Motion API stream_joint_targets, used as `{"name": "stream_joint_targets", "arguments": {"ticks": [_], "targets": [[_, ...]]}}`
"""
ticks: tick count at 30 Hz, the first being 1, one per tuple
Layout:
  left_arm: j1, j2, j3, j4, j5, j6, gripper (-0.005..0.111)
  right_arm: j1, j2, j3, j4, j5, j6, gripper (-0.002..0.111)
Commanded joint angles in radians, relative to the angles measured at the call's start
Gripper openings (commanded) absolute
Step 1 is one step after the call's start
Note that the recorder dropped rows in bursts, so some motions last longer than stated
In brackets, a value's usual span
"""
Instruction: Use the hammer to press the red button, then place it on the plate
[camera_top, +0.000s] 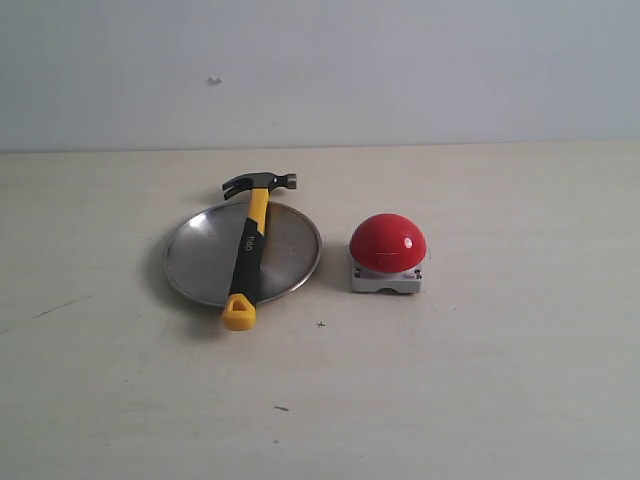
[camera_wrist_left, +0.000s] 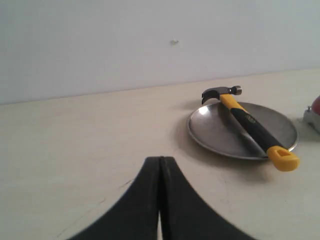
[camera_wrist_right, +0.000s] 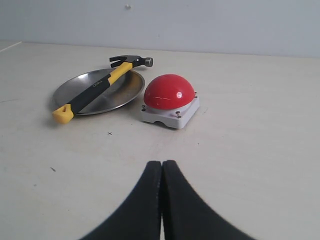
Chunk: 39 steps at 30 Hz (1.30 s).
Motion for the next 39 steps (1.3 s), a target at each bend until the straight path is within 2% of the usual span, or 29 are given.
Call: {"name": "stream_joint_targets", "arguments": {"ticks": [1, 6, 39], "targets": [[-0.005, -0.005, 0.005, 0.065, 0.078, 0.011, 0.0, 0.0, -0.006, 0.001, 0.001, -0.006, -0.001, 0.0], [-0.005, -0.005, 0.005, 0.067, 0.136, 0.011, 0.0, 0.0, -0.006, 0.001, 0.001, -0.006, -0.001, 0.0], [-0.005, -0.005, 0.005, 0.067, 0.138, 0.011, 0.0, 0.0, -0.006, 0.001, 0.001, -0.007, -0.001, 0.0]]}}
